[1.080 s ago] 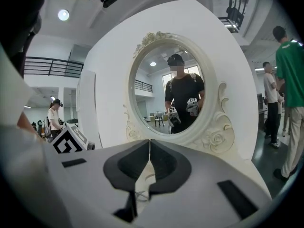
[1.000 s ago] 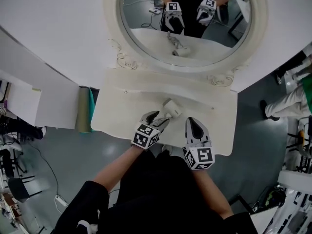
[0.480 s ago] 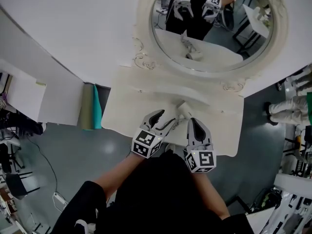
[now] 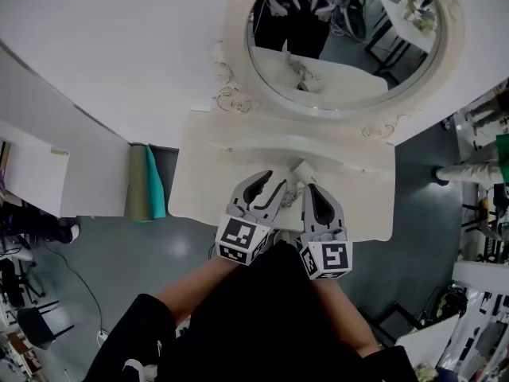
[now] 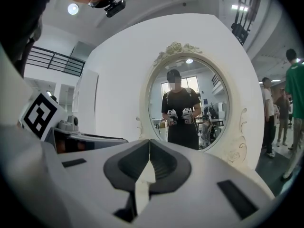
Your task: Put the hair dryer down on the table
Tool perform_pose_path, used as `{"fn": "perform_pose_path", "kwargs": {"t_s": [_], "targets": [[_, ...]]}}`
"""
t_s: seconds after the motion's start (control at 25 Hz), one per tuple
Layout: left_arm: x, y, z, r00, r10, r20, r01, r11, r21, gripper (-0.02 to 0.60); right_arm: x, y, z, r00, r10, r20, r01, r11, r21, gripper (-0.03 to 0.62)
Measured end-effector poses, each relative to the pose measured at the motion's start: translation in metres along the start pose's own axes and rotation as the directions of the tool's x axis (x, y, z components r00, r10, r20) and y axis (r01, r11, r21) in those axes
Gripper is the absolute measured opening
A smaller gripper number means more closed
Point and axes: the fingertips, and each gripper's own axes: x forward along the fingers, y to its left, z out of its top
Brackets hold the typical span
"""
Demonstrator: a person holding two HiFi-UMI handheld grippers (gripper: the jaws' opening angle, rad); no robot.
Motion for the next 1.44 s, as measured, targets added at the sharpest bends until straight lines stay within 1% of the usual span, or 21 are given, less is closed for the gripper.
{"fn": "perform_pose_path", "kwargs": {"t_s": [0.12, 0.2, 0.28, 0.44, 0.52, 0.6, 0.64, 0.92, 1.2, 1.44], "targets": [[-0.005, 0.006, 0.001, 1.000, 0.023, -0.003, -0.023, 0.999, 0.048, 0.102, 0.001, 0.009, 0.002, 1.000, -0.019, 0.014, 0.020, 1.000, -0.013, 0.020], [-0.010, 0.010, 0.004, 1.000, 0.026, 0.012, -0.027, 0.997, 0.072, 0.042, 0.002, 0.015, 0.003, 0.999, -0.028, 0.022, 0.028, 1.000, -0.014, 0.018], [-0.016, 0.012, 0.006, 0.999, 0.024, 0.027, -0.026, 0.997, 0.078, 0.017, 0.003, 0.019, 0.002, 0.999, -0.036, 0.023, 0.036, 0.999, -0.018, 0.018], [-0.024, 0.011, 0.000, 1.000, 0.000, 0.004, 0.000, 0.998, 0.070, 0.015, 0.008, 0.031, -0.004, 0.999, -0.033, 0.006, 0.034, 0.999, -0.034, 0.018], [-0.027, 0.008, -0.002, 1.000, -0.013, 0.007, 0.012, 0.996, 0.089, 0.015, 0.010, 0.037, -0.006, 1.000, -0.028, 0.006, 0.029, 0.999, -0.038, 0.018], [-0.031, 0.005, -0.001, 0.999, -0.034, 0.027, 0.030, 0.992, 0.119, 0.015, 0.012, 0.042, -0.006, 1.000, -0.029, 0.011, 0.030, 0.999, -0.036, 0.018], [-0.034, 0.005, -0.001, 0.999, -0.040, 0.034, 0.035, 0.992, 0.121, 0.015, 0.014, 0.044, -0.007, 0.999, -0.031, 0.013, 0.032, 0.999, -0.035, 0.018], [-0.041, 0.017, 0.006, 0.999, -0.022, 0.049, 0.016, 0.994, 0.107, 0.015, 0.021, 0.052, -0.004, 0.999, -0.047, 0.014, 0.047, 0.998, -0.052, 0.018], [-0.042, 0.020, 0.007, 0.998, -0.031, 0.062, 0.024, 0.993, 0.112, 0.015, 0.028, 0.059, -0.008, 1.000, -0.029, -0.007, 0.029, 0.998, -0.064, 0.018], [-0.045, 0.024, 0.009, 0.997, -0.021, 0.075, 0.013, 0.995, 0.103, 0.015, 0.031, 0.067, -0.007, 1.000, 0.000, 0.005, 0.000, 0.999, -0.033, 0.018]]}}
